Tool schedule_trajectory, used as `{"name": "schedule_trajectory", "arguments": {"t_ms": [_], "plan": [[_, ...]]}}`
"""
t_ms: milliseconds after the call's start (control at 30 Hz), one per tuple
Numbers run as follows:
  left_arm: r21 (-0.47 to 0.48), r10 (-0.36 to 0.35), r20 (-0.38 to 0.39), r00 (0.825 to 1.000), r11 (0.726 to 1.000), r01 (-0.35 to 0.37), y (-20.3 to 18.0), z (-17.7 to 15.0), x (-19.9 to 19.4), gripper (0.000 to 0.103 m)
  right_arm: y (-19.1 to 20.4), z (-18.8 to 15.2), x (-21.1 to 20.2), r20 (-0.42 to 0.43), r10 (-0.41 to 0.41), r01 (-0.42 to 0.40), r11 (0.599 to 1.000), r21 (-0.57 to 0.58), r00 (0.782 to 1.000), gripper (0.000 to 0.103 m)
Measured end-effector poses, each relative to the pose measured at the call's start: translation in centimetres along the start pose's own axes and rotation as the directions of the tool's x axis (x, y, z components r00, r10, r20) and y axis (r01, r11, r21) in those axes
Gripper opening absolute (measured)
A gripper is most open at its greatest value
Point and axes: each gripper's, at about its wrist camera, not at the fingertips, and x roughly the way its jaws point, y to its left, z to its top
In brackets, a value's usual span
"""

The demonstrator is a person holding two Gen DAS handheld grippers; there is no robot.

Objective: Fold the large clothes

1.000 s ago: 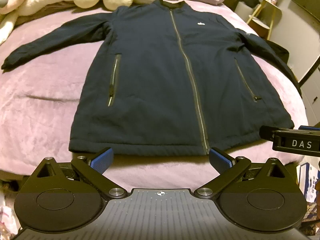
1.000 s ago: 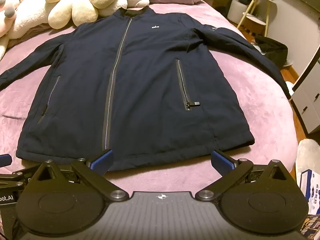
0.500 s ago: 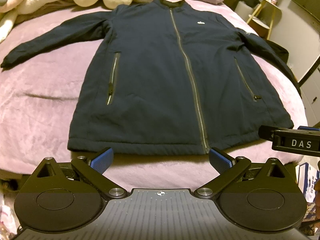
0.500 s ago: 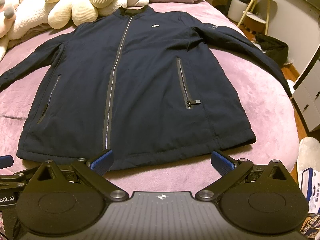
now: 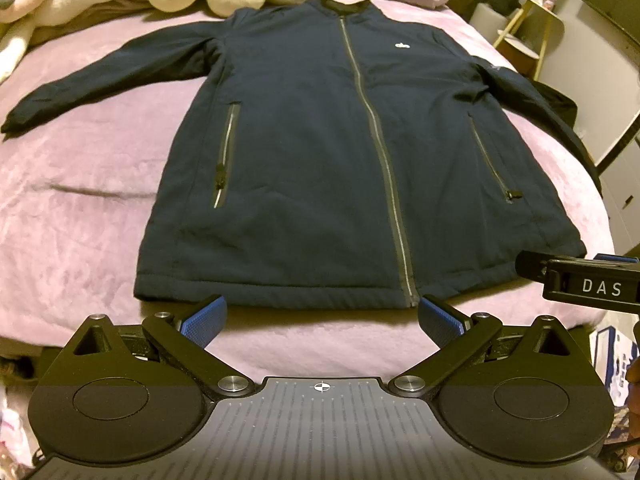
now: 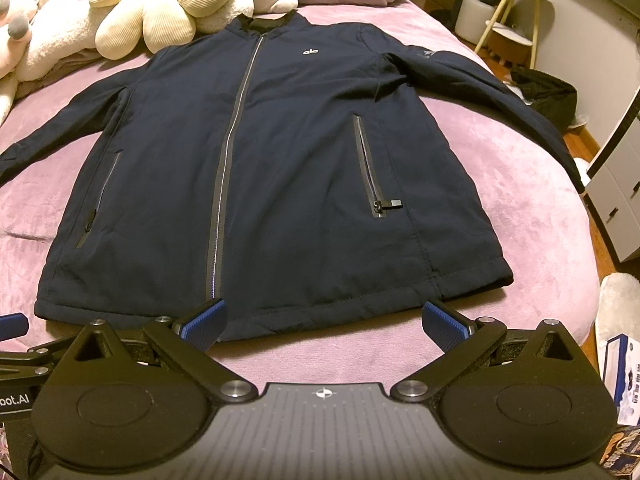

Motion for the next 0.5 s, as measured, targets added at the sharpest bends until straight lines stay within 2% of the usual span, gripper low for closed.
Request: {"name": "schedule_trajectory", "arguments": {"t_ms": [500], "plan": [[-0.002,-0.001,-0.004,1.000,1.000,0.001,0.02,-0.05,0.01,0.103,-0.17,0.00,0.19,-0.004,0.007,-0.007,1.000,0.009,1.000,0.103]]}}
